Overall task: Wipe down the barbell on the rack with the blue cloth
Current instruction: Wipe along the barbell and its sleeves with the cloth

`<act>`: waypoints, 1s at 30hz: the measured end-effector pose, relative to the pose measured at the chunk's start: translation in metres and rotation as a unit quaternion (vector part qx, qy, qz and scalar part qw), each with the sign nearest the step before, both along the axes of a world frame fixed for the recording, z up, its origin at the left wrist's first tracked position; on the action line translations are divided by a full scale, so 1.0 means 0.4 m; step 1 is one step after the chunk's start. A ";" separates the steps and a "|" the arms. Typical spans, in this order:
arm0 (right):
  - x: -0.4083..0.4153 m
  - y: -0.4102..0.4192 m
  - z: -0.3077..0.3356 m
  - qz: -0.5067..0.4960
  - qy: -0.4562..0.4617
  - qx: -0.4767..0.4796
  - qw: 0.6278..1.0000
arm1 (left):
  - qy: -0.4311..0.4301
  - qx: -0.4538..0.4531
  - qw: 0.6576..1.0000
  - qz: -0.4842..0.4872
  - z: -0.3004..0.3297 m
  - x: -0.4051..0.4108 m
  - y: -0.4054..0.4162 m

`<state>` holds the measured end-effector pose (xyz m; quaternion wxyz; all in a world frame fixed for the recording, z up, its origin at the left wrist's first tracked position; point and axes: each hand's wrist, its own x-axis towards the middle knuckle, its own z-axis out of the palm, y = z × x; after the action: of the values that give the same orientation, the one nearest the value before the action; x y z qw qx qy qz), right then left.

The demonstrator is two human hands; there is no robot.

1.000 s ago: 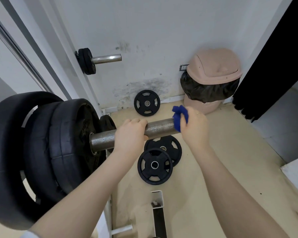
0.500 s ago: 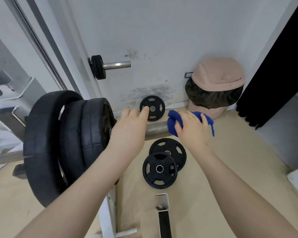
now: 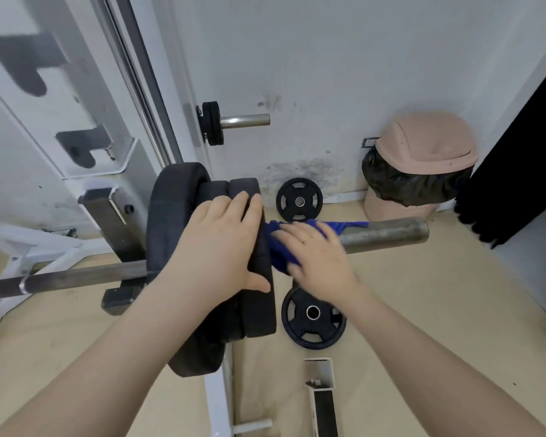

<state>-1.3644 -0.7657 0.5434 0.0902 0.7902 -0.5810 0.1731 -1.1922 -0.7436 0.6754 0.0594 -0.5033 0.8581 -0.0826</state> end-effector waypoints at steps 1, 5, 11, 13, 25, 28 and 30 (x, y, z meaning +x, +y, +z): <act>-0.034 -0.012 0.004 -0.041 0.008 -0.004 0.999 | -0.005 -0.007 1.000 -0.007 -0.001 0.011 -0.002; -0.137 -0.050 0.037 -0.304 -0.096 0.045 0.947 | -0.022 -0.007 0.998 -0.057 -0.011 0.048 -0.011; 0.088 -0.036 0.016 -0.210 -0.118 0.005 0.971 | -0.010 -0.021 0.996 -0.092 -0.019 0.055 -0.030; 0.147 -0.021 -0.006 -0.175 -0.152 -0.015 0.973 | -0.010 -0.027 0.994 -0.101 -0.022 0.060 -0.031; 0.074 -0.012 0.008 -0.327 -0.203 -0.010 0.923 | -0.009 -0.051 0.992 -0.118 -0.034 0.064 -0.021; 0.131 0.000 -0.007 -0.247 -0.181 0.015 0.952 | -0.011 -0.049 0.993 -0.110 -0.034 0.063 -0.015; 0.138 0.031 -0.025 -0.168 -0.157 0.011 0.973 | -0.015 -0.046 0.994 -0.096 -0.031 0.059 -0.013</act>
<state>-1.3093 -0.7533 0.5335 0.0167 0.6451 -0.7143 0.2708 -1.1687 -0.7489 0.6630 0.0415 -0.4192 0.8969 -0.1346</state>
